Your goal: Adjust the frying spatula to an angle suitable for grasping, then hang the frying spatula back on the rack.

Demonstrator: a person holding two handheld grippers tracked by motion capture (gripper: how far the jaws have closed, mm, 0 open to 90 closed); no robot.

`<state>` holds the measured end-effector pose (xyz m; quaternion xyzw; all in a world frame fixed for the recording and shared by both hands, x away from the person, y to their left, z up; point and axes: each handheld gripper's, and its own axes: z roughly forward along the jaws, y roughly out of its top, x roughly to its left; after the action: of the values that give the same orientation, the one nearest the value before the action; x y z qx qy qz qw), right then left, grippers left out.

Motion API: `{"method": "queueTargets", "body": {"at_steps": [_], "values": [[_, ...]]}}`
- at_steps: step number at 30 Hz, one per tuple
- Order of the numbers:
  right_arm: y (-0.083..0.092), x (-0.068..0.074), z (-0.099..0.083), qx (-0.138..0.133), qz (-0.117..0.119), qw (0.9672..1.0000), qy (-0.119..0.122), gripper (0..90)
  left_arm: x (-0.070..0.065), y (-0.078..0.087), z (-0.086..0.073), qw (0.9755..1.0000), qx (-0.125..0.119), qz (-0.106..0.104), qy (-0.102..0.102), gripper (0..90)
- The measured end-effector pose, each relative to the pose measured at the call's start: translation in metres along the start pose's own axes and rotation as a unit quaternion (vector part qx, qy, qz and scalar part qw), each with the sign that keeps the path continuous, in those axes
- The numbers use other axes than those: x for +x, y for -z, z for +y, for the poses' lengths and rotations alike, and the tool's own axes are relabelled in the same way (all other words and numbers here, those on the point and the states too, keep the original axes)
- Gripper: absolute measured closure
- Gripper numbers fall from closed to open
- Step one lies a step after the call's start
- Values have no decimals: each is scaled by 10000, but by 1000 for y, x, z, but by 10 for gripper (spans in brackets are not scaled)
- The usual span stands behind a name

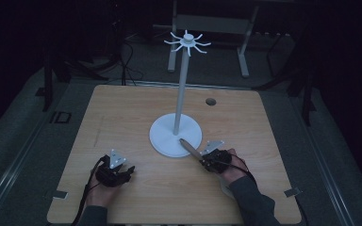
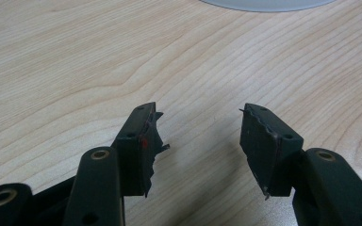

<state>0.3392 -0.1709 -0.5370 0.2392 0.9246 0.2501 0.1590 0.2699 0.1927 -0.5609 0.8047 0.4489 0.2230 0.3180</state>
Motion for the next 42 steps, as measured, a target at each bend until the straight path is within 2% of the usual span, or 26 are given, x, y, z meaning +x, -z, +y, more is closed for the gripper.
{"method": "queueTargets", "body": {"at_steps": [2,6,12,18,24,28,42], "values": [[-2,-1,2,77,-13,10000,20,733,0,0,0,10000,11,4,-5,470],[-8,-4,6,277,82,9995,-108,710,1,0,0,10000,11,5,-3,471],[-14,-7,11,404,162,9986,-313,716,1,-1,0,10000,31,7,-9,470],[-15,-6,15,519,180,9976,-413,741,1,-1,0,10000,47,-1,-2,470],[-12,-5,11,325,114,9985,-430,746,1,-3,0,10000,90,3,-26,470],[-5,-7,10,71,92,9982,-591,746,1,-2,0,10000,84,-2,-13,470],[9,-7,11,-471,-72,9969,-634,746,1,-3,0,9999,125,14,-9,469]]}}
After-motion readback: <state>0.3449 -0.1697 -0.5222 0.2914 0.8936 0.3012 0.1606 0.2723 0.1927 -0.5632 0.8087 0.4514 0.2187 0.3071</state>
